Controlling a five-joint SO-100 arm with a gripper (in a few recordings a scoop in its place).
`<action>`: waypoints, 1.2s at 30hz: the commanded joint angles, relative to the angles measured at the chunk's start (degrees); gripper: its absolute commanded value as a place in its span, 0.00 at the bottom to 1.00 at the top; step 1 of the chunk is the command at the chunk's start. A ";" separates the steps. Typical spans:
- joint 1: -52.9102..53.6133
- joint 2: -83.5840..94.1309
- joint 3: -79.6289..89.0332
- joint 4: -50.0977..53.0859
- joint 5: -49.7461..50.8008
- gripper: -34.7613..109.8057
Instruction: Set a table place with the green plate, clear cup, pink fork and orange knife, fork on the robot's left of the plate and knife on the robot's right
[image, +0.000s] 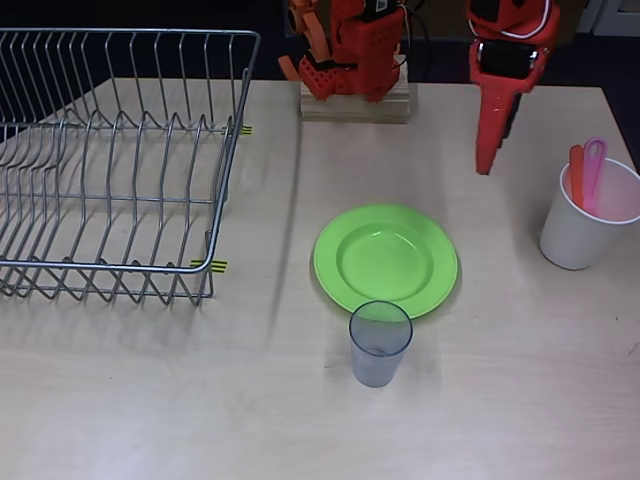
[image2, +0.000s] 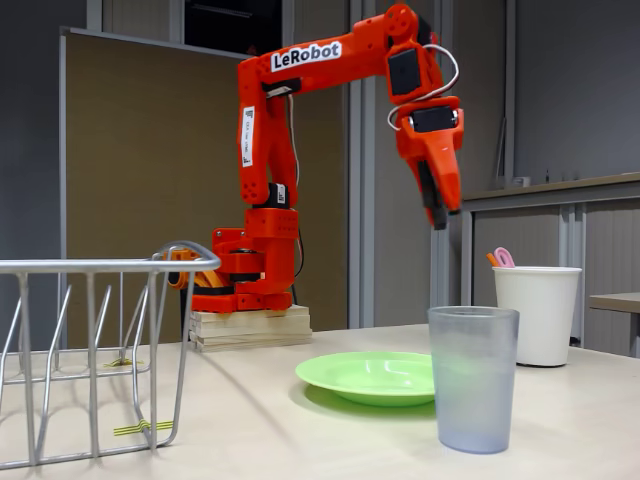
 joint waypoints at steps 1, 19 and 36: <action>-4.83 4.92 2.55 -1.23 0.18 0.47; -13.71 5.01 5.01 -12.39 -29.09 0.49; -18.98 3.08 7.91 -12.92 -9.23 0.43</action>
